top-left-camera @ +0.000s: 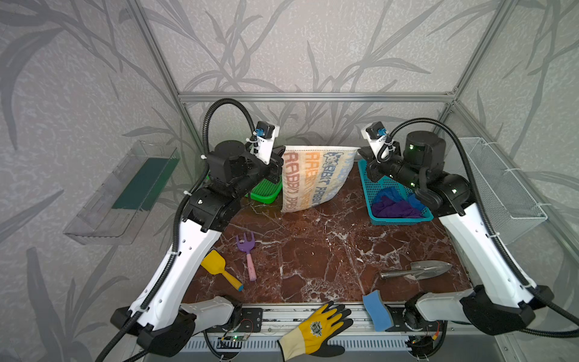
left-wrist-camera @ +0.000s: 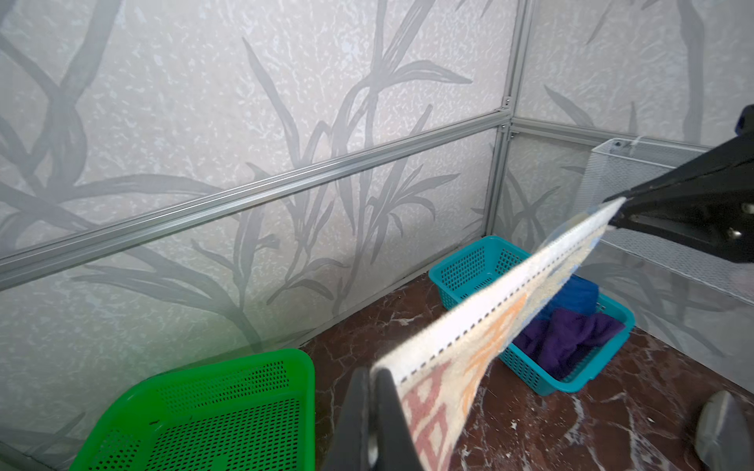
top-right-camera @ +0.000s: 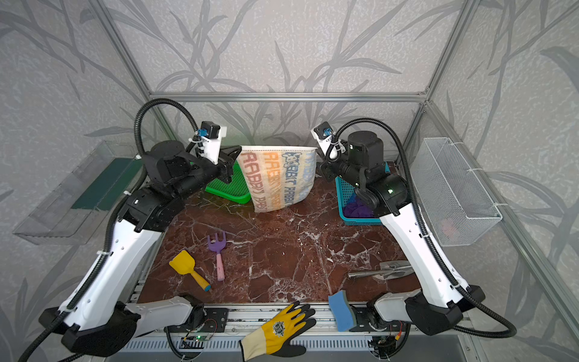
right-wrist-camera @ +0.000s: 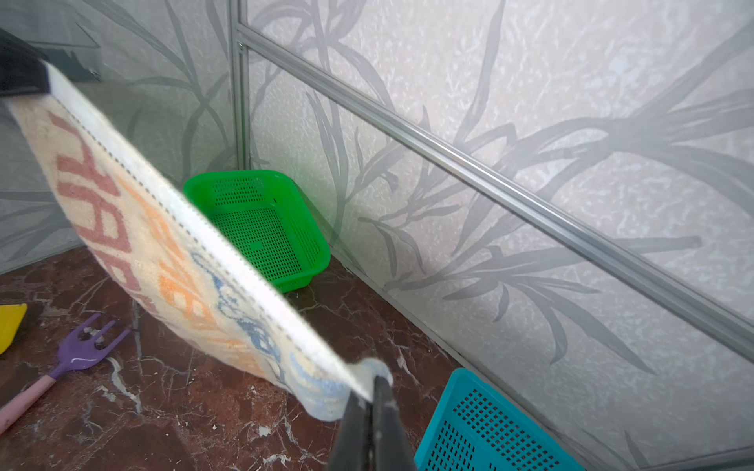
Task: Fold and stack the towels
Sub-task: 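Lift the cream towel up by its corners with both grippers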
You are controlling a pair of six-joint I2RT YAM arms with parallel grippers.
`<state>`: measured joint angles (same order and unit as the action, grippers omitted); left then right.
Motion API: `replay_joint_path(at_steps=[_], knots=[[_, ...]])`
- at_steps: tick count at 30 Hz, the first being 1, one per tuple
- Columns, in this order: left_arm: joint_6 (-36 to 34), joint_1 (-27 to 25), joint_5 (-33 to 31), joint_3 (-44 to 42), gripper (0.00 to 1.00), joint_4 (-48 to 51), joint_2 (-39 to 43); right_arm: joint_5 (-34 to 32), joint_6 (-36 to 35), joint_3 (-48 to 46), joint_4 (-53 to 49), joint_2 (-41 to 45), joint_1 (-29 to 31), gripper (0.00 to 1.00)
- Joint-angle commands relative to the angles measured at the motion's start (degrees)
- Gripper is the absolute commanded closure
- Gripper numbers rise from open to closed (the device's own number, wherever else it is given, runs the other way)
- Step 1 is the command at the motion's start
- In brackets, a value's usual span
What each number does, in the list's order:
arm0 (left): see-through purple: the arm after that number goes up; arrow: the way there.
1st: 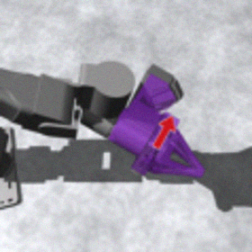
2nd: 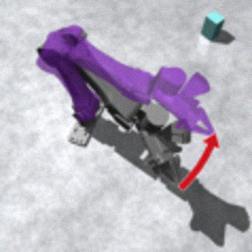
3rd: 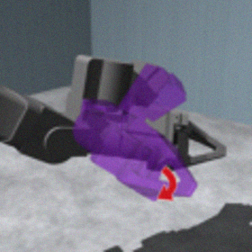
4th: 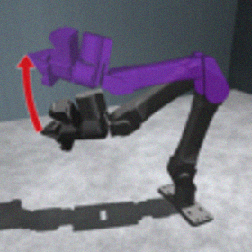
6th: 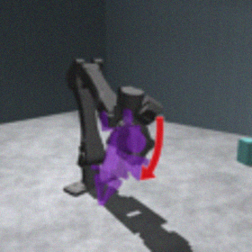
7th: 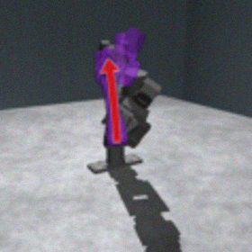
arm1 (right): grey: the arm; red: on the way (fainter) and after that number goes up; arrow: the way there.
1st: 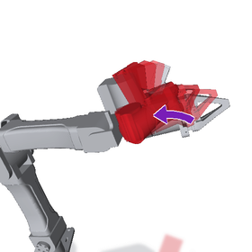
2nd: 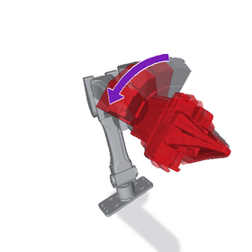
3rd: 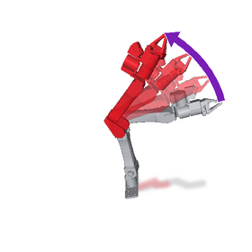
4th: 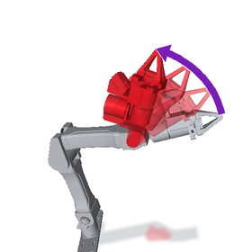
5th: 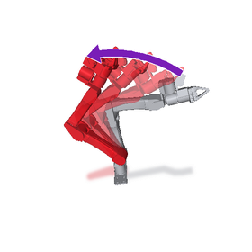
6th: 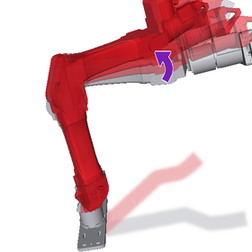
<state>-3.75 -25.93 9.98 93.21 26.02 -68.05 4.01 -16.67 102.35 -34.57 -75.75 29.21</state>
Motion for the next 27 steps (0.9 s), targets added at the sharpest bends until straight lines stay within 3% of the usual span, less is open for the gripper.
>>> replay_joint_path(at_steps=[1, 9, 16, 22, 27], knots=[[2.4, 0.2, 2.7, -0.8, 1.0, 2.6, 5.0, 4.8, -0.5, -1.0, -1.1, 4.6, 0.0, 1.0], [4.5, 0.2, 4.3, -1.5, 1.0, 3.1, 10.6, 12.5, 2.2, -2.3, -1.7, 10.3, 0.4, 1.0], [5.4, 0.2, 4.2, -4.1, 1.0, 3.0, 11.0, 11.5, 3.3, -5.4, -0.5, 10.5, 0.4, 1.0], [3.6, 0.3, -1.2, -6.7, 1.0, 1.3, 6.4, 2.9, 1.5, -9.2, 2.2, 5.0, -0.3, 1.0], [1.0, 1.5, -6.0, -5.5, 1.0, -0.3, -2.7, 4.2, 1.2, -7.7, 4.5, -2.7, -3.4, 1.0]])
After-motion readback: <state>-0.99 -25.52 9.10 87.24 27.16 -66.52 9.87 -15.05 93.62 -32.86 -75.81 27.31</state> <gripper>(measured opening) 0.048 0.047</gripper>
